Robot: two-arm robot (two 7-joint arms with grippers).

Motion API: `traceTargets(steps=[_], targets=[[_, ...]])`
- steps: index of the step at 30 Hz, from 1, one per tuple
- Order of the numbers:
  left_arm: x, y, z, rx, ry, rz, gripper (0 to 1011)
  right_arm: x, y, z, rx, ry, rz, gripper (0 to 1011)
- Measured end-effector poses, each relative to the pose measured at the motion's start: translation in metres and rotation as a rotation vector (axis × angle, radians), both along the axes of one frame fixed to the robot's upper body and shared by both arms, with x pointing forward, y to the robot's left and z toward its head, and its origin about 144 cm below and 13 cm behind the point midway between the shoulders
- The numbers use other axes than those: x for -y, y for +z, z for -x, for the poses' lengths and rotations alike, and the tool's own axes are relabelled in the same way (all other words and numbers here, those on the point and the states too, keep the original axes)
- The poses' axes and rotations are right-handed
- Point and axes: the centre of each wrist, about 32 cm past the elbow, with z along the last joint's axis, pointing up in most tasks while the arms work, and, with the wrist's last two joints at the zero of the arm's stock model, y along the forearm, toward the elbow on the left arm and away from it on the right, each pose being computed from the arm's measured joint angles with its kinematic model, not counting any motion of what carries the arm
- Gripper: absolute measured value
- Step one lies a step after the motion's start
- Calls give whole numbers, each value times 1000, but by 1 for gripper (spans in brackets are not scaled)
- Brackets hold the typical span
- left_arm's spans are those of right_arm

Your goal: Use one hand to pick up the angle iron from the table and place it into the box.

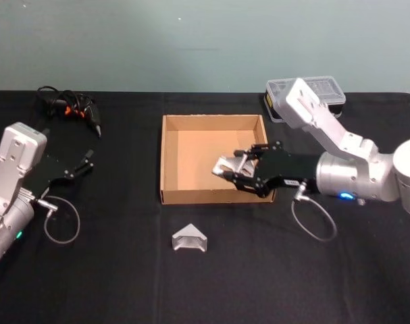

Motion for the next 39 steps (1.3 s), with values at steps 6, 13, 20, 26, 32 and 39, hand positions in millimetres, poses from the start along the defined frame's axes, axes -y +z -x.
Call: traceTargets(steps=[6,13,20,26,32,39], targets=[[0,0,0,0,0,0,1000,-17,-1,-18,-1,-57,-22,450],[0,0,0,0,0,0,1000,-32,-11,-38,-28,-88,-15,450],[0,0,0,0,0,0,1000,-44,-22,-53,-57,-98,7,450],[0,0,0,0,0,0,1000,-51,-31,-61,-78,-105,23,450],[0,0,0,0,0,0,1000,-56,-38,-67,-90,-110,33,450],[0,0,0,0,0,0,1000,-60,-44,-69,-100,-109,45,450]])
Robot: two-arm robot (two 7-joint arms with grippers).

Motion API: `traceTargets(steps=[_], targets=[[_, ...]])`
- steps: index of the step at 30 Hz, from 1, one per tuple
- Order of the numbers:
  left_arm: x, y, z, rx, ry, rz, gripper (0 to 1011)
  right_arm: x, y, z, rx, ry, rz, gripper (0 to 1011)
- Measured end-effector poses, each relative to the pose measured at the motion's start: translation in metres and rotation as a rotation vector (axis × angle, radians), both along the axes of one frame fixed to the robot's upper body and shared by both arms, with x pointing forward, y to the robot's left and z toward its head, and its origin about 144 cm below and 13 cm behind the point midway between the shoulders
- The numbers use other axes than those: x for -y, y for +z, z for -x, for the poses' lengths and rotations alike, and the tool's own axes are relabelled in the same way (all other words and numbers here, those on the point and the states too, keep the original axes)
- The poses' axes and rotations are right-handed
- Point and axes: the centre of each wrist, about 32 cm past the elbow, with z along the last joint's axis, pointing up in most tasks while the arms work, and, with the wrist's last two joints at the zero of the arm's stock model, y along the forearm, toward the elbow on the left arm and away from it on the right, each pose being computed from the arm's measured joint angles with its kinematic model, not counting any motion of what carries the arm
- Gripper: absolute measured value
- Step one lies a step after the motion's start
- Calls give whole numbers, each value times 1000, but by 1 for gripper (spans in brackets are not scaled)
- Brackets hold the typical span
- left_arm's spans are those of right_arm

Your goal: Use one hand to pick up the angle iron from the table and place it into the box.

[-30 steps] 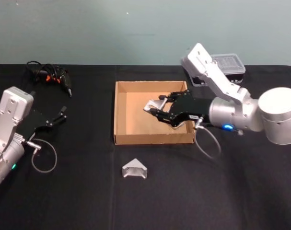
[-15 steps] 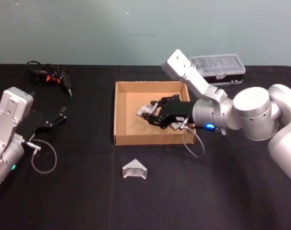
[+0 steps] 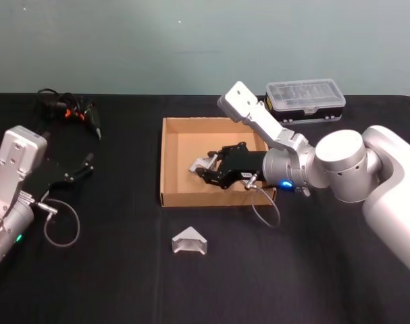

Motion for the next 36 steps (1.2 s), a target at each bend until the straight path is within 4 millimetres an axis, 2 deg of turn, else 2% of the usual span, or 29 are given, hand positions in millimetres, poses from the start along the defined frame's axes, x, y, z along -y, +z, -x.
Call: traceTargets(steps=[9,12,13,16,17,27,30,36], targets=[[0,0,0,0,0,0,1000,0,-4,1,-7,2,8,450],[0,0,0,0,0,0,1000,0,-5,1,-9,2,9,501],[0,0,0,0,0,0,1000,0,-6,1,-9,1,9,562],[0,0,0,0,0,0,1000,1,-5,2,-6,-2,8,622],[0,0,0,0,0,0,1000,2,-5,2,-2,-5,6,682],[0,0,0,0,0,0,1000,12,6,14,53,-40,-39,965],[0,0,0,0,0,0,1000,17,10,23,75,-46,-60,1002],[0,0,0,0,0,0,1000,30,17,50,107,-39,-101,1002]])
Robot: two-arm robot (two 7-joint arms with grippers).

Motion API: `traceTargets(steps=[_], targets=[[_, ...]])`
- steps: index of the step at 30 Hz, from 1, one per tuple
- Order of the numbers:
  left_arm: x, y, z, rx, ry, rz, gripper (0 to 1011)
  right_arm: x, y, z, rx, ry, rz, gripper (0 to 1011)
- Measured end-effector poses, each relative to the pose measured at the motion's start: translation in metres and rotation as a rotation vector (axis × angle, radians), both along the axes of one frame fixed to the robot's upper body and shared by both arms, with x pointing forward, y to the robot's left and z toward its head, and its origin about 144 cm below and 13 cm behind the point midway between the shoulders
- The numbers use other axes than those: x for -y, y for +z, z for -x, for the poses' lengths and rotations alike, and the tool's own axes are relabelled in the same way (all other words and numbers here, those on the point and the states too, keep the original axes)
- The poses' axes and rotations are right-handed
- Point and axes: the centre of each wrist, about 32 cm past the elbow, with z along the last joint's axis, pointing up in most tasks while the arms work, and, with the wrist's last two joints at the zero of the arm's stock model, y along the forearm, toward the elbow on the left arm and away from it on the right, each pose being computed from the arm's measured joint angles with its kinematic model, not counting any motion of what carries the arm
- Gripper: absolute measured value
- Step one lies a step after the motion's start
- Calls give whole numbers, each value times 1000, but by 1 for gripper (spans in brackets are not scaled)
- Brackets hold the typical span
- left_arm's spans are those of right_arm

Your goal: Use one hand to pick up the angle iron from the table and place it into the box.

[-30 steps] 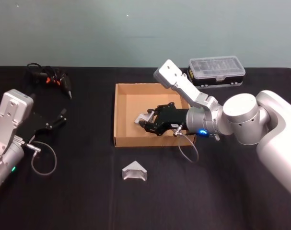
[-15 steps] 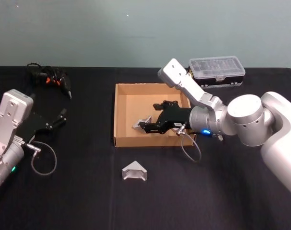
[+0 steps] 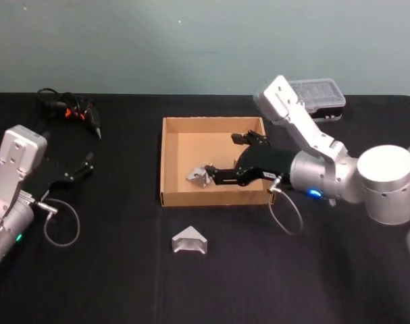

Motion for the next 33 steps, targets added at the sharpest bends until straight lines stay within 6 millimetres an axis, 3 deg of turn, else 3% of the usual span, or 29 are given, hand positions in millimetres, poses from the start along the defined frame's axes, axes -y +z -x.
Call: traceTargets(steps=[12,19,33], targets=[[0,0,0,0,0,0,1000,17,-9,63,-26,65,-22,1000],[0,0,0,0,0,0,1000,17,-24,86,-72,98,-5,1002],[0,0,0,0,0,0,1000,5,-51,96,-132,123,13,1002]])
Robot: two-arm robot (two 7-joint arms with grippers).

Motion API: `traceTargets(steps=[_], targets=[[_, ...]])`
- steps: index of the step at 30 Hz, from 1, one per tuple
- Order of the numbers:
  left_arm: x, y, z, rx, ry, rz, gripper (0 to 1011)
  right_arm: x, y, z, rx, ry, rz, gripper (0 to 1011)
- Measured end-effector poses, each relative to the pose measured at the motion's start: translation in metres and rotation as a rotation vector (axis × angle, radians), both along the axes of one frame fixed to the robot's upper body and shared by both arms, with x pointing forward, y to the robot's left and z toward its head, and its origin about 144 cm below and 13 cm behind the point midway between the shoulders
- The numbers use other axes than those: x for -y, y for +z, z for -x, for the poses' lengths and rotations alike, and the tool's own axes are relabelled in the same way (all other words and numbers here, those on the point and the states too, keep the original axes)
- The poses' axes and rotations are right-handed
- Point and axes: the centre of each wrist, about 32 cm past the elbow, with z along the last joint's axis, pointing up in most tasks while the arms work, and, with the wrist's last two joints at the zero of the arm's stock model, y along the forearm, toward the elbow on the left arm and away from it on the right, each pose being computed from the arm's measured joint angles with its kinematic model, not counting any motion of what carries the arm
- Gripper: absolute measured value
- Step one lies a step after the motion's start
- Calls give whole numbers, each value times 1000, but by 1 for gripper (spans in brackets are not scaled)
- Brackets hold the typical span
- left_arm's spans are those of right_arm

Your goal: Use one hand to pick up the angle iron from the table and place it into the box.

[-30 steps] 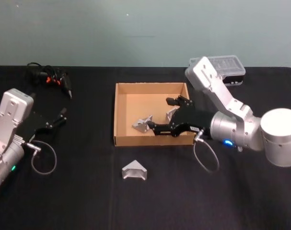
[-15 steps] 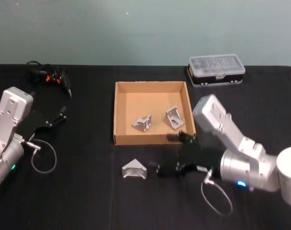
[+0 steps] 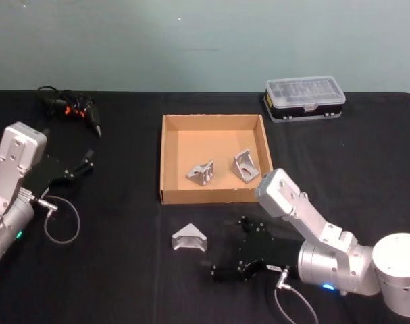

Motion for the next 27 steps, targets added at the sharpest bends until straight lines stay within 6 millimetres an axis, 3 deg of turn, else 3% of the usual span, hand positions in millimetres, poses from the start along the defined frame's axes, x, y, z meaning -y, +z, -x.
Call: traceTargets(steps=[27], targets=[[0,0,0,0,0,0,1000,-21,-8,-18,15,-1,14,1002]])
